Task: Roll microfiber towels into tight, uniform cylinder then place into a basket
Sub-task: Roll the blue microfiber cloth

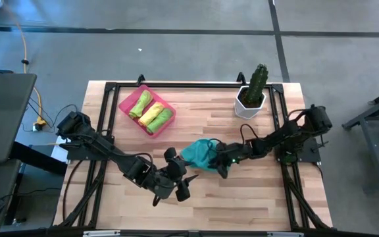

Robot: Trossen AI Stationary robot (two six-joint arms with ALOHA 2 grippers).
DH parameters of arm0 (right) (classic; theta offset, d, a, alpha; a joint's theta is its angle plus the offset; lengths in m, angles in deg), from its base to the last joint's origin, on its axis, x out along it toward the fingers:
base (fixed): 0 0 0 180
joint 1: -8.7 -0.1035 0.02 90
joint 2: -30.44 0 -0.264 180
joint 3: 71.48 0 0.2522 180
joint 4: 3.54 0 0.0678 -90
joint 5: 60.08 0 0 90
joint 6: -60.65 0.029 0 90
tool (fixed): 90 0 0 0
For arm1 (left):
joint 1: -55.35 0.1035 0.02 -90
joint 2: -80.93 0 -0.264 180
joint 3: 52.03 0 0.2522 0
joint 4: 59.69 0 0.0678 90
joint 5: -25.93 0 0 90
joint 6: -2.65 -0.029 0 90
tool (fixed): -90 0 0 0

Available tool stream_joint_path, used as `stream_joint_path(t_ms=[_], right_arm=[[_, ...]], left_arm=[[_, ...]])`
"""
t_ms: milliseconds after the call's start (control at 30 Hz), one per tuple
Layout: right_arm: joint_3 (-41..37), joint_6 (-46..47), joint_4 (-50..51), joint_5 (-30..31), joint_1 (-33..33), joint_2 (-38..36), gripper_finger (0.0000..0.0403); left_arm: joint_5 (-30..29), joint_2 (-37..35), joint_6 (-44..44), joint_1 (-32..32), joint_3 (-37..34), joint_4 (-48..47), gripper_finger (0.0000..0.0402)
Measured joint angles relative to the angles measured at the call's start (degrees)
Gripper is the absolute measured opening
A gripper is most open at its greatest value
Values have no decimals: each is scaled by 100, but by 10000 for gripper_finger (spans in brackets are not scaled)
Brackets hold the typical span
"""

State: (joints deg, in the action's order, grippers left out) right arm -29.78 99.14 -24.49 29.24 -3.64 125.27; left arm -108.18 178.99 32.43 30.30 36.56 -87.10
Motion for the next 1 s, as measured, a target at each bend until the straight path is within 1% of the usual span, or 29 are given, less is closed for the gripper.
stream_joint_path(t_ms=[100, 333, 467, 700, 900, 1000], right_arm=[[0, -308, -2, 42, 0, 0, 114], [2, -1517, 91, 756, 1, -1, 114], [2, -2118, 73, 817, 2, -2, 114], [4, -2063, 144, 817, 2, -5, 114], [4, -2057, 146, 819, 2, -7, 114], [4, -2057, 147, 819, 2, -7, 114]], left_arm=[[10, 0, 0, 32, 0, 0, 216], [9, 0, 0, 34, 0, 0, 216], [9, 0, 0, 35, 0, -2, 216], [32, 0, 0, 270, 0, -112, 216], [840, 44, 0, 740, 0, -458, 216], [1026, 175, 0, 920, 0, -643, 216]])
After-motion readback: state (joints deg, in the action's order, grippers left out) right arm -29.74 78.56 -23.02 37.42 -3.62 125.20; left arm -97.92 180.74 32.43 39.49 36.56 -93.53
